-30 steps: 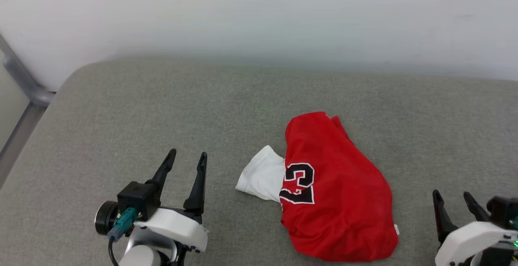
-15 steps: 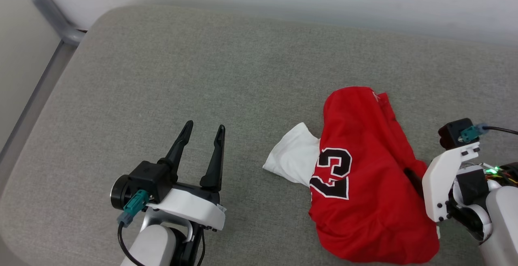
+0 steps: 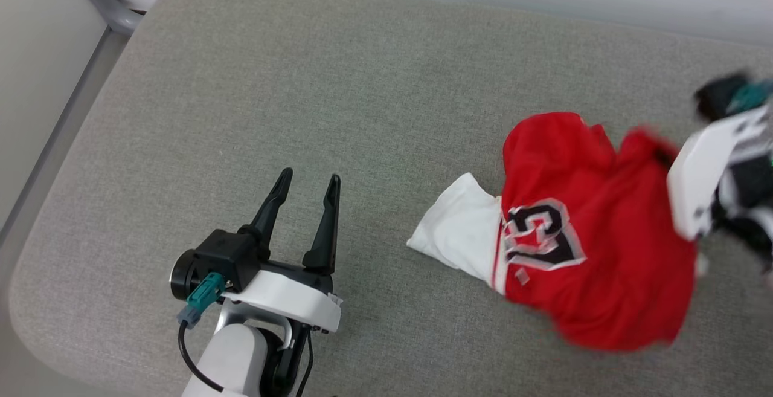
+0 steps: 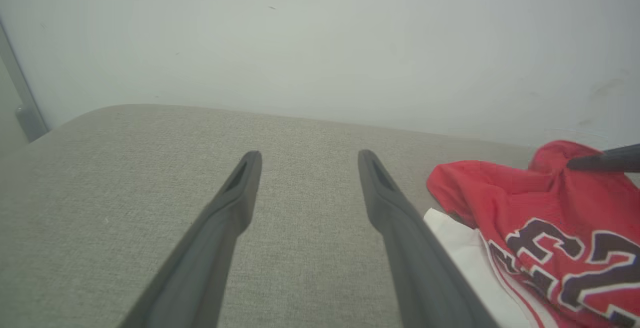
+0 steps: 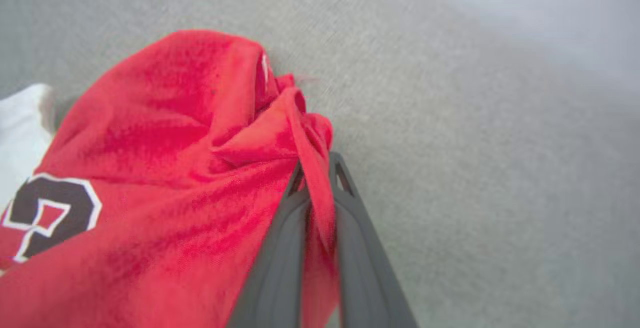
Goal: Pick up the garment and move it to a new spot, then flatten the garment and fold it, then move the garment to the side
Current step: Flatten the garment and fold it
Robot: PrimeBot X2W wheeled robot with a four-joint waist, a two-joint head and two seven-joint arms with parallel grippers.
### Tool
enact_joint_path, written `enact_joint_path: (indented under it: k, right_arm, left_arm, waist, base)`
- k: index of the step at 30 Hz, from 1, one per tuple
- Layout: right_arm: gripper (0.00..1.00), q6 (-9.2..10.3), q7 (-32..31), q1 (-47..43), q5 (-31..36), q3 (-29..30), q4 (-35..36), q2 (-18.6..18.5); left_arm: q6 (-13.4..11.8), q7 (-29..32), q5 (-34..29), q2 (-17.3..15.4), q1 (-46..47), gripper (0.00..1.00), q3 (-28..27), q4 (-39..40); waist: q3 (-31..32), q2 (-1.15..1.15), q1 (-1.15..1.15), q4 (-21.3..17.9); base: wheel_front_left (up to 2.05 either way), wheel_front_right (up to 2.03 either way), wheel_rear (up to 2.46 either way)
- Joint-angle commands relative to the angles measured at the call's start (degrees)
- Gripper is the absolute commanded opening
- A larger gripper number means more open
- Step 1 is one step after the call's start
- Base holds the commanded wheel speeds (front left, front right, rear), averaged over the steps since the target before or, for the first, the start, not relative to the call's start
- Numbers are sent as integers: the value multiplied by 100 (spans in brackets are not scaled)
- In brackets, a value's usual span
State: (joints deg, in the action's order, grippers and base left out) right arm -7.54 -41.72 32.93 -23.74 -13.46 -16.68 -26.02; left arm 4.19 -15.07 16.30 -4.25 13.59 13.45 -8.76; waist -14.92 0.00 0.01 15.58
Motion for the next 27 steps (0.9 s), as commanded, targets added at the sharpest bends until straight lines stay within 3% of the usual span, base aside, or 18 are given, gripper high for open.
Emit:
enact_joint_path:
  k: [1, 10, 20, 21, 22, 23, 27]
  right_arm:
    - [0, 10, 50, 106, 74, 54, 13, -36]
    - [0, 8, 644, 1374, 977, 927, -402, -104]
    - [0, 8, 1445, 1155, 833, 945, -1461, 149]
    - [24, 8, 1604, 1144, 804, 943, -1532, 181]
    - [34, 8, 1757, 1134, 758, 947, -1607, 226]
    - [100, 6, 1950, 1097, 762, 901, -1647, 256]
    - [100, 8, 2968, 973, 707, 940, -1730, 362]
  left_arm:
    - [36, -14, -31, 24, 75, 100, -19, -2]
    - [160, -14, -52, 106, 200, 100, -39, -72]
    - [219, -14, -14, 137, 322, 100, 16, -157]
    - [224, -14, -20, 138, 324, 100, 24, -175]
    - [220, -14, -29, 139, 328, 100, 23, -191]
    - [221, -14, -38, 136, 327, 100, 18, -205]
    - [231, -14, -112, 138, 244, 100, -23, -292]
  waist:
    - [-33, 0, -1, 6]
    - [-348, 0, -1, 140]
    - [-580, 0, -1, 195]
    - [-578, 0, -1, 188]
    - [-564, 0, -1, 176]
    - [-545, 0, -1, 155]
    - [-376, 0, -1, 30]
  base:
    - [0, 0, 0]
    - [0, 0, 0]
    - [0, 0, 0]
    - [0, 0, 0]
    - [0, 0, 0]
    - [0, 0, 0]
    - [0, 0, 0]
